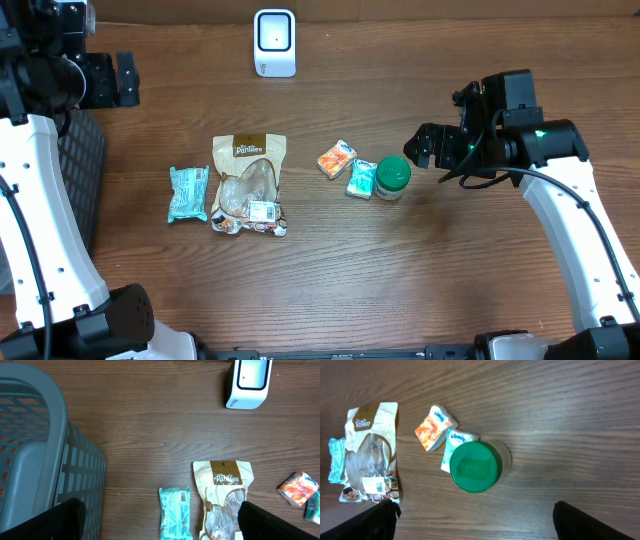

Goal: Scan the item barcode
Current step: 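Move the right gripper over the green-capped jar and lower onto it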

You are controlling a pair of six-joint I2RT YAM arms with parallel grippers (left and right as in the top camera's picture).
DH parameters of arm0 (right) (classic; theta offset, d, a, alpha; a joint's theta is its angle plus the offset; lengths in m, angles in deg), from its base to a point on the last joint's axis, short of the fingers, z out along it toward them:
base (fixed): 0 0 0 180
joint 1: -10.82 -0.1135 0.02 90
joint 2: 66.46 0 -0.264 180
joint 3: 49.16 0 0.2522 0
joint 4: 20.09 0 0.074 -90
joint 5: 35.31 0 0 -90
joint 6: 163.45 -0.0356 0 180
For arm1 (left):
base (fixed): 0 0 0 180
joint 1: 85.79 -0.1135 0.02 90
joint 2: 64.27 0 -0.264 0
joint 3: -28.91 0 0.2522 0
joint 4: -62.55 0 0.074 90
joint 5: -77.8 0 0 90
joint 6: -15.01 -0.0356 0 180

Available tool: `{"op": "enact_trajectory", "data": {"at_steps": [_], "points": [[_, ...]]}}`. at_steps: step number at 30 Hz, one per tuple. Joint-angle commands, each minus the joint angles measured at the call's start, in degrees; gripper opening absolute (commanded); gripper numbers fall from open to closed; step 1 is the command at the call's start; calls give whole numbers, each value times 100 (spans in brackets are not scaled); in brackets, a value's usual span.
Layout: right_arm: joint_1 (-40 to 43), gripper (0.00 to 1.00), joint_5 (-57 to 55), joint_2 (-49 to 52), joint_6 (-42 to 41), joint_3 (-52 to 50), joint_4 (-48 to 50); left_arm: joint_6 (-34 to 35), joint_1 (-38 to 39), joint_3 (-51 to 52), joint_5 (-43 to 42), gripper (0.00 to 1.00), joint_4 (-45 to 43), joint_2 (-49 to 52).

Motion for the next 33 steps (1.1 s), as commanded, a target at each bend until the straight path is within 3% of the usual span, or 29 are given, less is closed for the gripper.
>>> {"op": "enact_trajectory", "data": {"at_steps": [1,13,33], "points": [[-39,94,52,22,-389,157,103,-125,-13,-116,22,100,-4,-22],[-979,92,-1088,481,-1639,155,380,-125,-13,-116,22,100,-4,-22],[-1344,92,-1215,1058,-2184,155,1040,-125,-13,-116,22,100,-4,-22]]}}
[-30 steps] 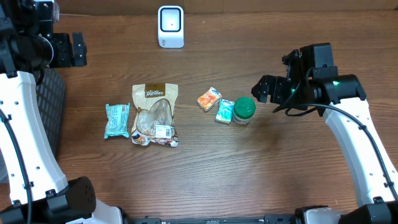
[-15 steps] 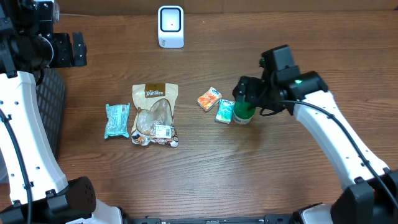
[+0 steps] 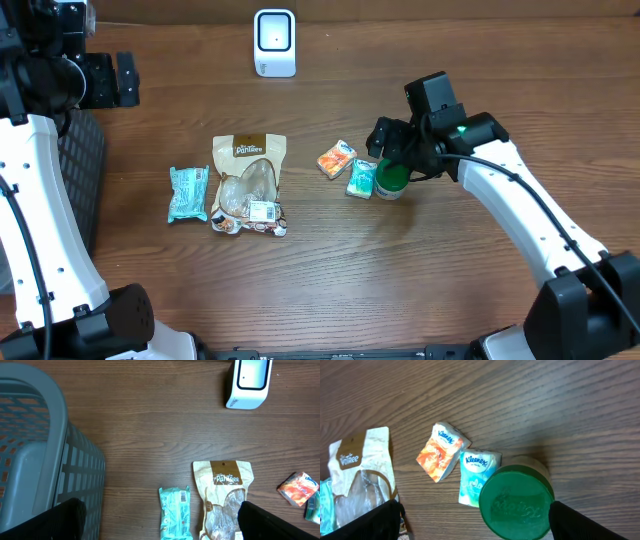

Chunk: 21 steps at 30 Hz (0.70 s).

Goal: Scan the item barcode
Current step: 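Move the right gripper over the green-capped jar and lower onto it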

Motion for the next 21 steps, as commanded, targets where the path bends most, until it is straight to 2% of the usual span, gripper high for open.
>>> {"op": "enact_trajectory", "data": {"at_steps": [1,9,21], "points": [[-33,91,-96,85,-125,153,52,-125,-13,-116,22,100,-7,-22],[-33,84,-120,234,-146,153,286,-127,-13,-116,22,100,-7,-22],[-33,85,-542,713,-39,153,24,-127,-13,-116,22,100,-7,-22]]}}
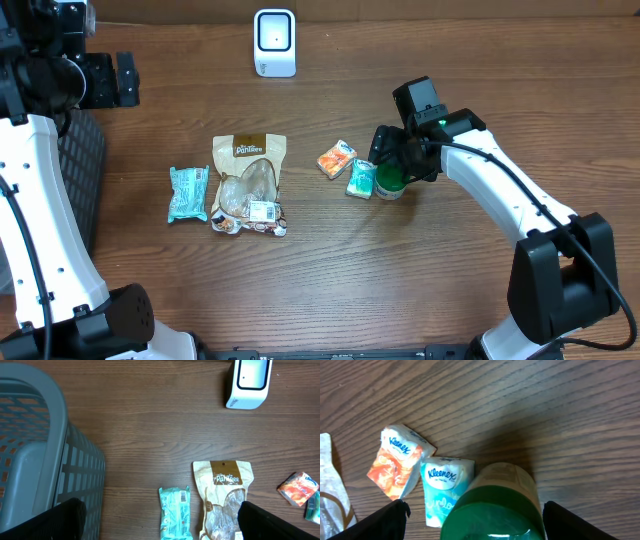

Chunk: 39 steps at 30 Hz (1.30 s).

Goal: Scan the item barcode

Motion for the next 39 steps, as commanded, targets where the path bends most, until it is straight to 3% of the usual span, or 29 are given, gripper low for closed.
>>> {"op": "enact_trajectory", "data": {"at_steps": [1,14,24,32,36,39], "points": [[-35,85,-173,-28,157,149,-50,-127,-13,-116,22,99,-4,-22],[-442,83,-188,-15,1106,101,-236,-127,-13,-116,22,99,-4,-22],[-444,70,-566,-11,1261,63,-354,-127,-13,-116,22,99,-4,-22],[-446,63,-564,-13,2035,63,-629,-125,-13,-116,22,99,-4,-22],[-444,53,-562,-13,2605,66,-693,-125,-13,-116,22,100,-4,-22],[-446,61,-562,-13,3405,66,-693,-125,-13,-116,22,100,-4,-22]]}}
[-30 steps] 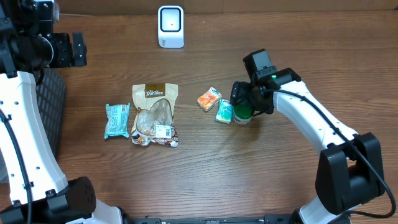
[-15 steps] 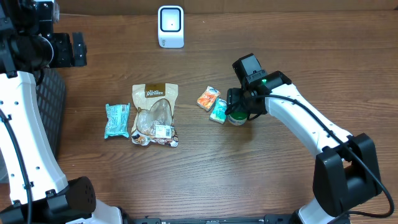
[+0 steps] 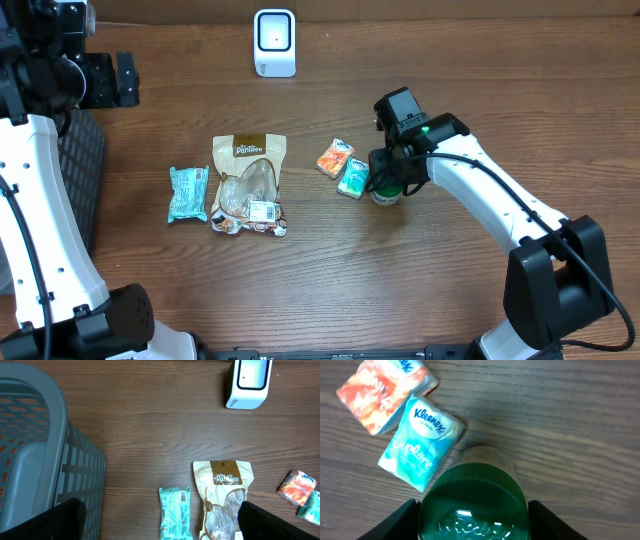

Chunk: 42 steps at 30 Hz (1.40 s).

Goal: Scan the item barcode

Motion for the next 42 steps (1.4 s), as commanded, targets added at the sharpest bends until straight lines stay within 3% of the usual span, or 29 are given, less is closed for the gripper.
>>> {"op": "enact_trajectory", "data": {"at_steps": [1,5,11,14,20,22,23,24,27,35,42], "points": [[2,62,-177,2,1375,17,-85,-127,-13,-116,22,99,-7,-22],[4,63,-186,2,2999,17,-140,-125,-13,-116,22,100,-7,-22],[9,62,-201,2,4693,17,-129,-125,-13,-116,22,99,-7,-22],[17,57,-201,2,5152,17,-74,-127,-13,-116,22,100,-7,-22],[63,57,-149,-72,5180,190,2,-125,-13,-116,22,100,-7,-22],[63,66,13,-146,4905,321,-44,-125,-13,-116,22,99,-7,-22],[63,71,96,-181,4468,413,-44,-125,-13,-116,22,100,-7,-22],[66,84,109,-212,4004,511,-44,-125,-13,-116,22,100,-7,-22],[70,100,125,-232,2837,780,-116,-127,-13,-116,22,100,-7,-22],[168,100,127,-205,-238,1008,-385,-127,-13,-116,22,100,-7,-22],[284,100,-26,68,-426,968,-581,-125,-13,-116,22,99,-7,-22]]}}
